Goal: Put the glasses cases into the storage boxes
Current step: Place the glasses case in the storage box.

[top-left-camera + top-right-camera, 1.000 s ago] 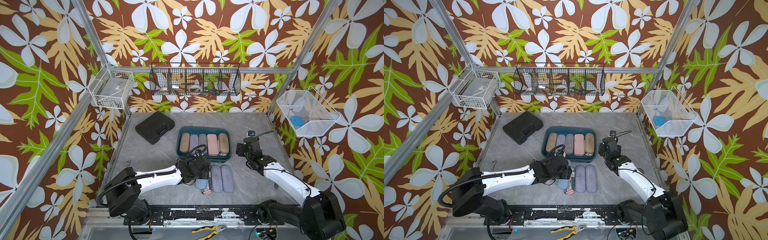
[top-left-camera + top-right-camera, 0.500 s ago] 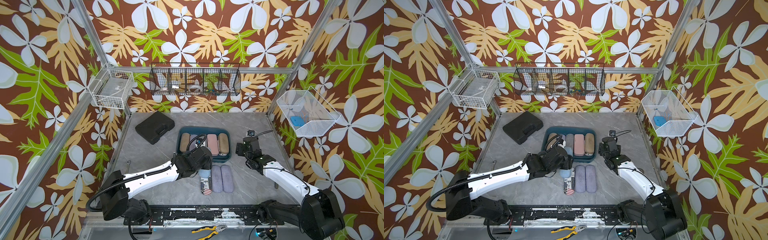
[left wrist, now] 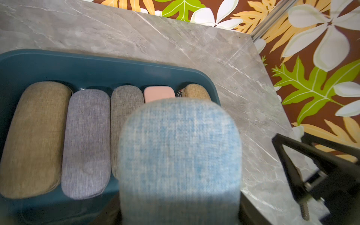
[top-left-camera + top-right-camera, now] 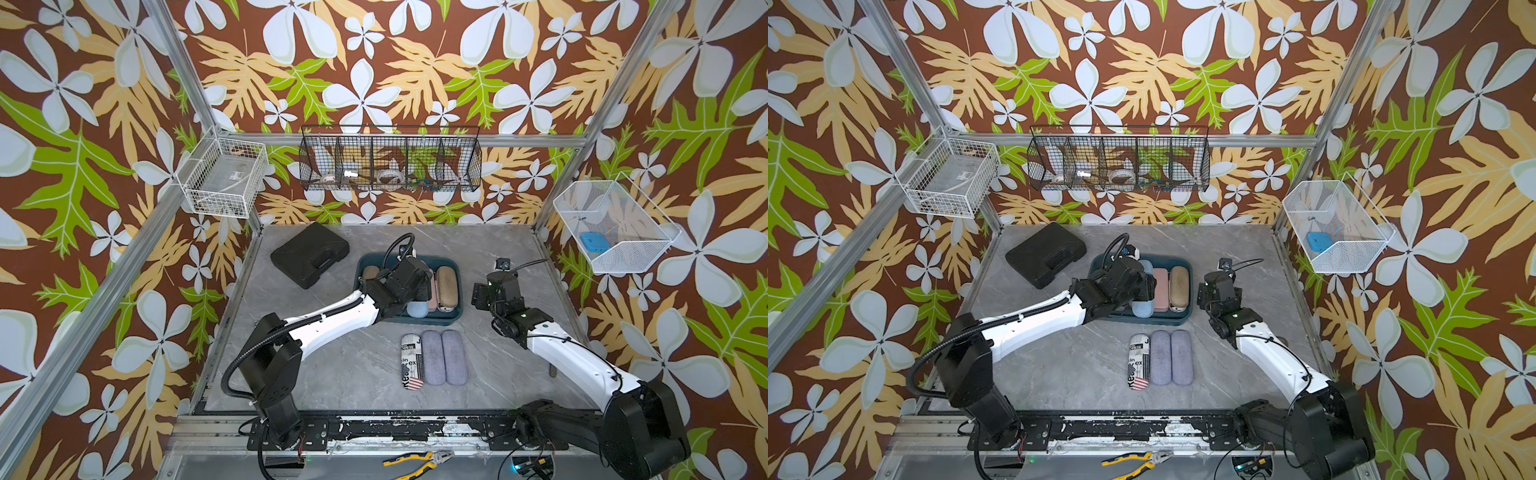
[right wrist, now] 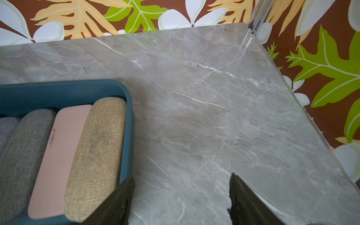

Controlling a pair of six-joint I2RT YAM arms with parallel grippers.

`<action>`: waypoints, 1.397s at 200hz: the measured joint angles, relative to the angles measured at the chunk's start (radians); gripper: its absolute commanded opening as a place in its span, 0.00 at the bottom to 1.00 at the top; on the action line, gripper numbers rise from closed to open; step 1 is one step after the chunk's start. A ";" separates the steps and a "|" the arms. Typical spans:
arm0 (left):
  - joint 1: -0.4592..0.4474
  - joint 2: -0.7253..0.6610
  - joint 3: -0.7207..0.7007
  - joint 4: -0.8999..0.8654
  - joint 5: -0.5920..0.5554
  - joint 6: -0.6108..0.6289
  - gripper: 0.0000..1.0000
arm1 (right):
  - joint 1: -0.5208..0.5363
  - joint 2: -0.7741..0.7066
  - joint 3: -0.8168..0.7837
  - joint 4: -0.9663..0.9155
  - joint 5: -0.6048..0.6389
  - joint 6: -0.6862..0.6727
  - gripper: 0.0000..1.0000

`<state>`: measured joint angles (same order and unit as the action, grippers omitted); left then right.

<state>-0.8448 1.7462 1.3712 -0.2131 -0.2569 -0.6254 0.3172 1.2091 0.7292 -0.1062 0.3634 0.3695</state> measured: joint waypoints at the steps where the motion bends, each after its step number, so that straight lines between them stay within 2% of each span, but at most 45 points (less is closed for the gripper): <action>1: 0.001 0.005 0.005 0.000 0.000 0.001 0.66 | 0.000 0.000 0.000 0.000 0.000 0.000 0.76; 55: 0.032 0.171 0.152 -0.001 0.031 0.024 0.66 | 0.000 0.011 0.003 -0.004 0.000 0.000 0.76; 122: 0.046 0.304 0.238 -0.008 0.055 0.024 0.66 | 0.000 0.026 0.014 -0.007 0.003 0.000 0.76; 279: 0.055 0.436 0.305 -0.023 0.074 -0.032 0.69 | 0.000 0.034 0.027 -0.019 0.003 0.000 0.76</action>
<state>-0.7902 2.1822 1.6760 -0.2356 -0.1833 -0.6575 0.3168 1.2434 0.7559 -0.1249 0.3668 0.3698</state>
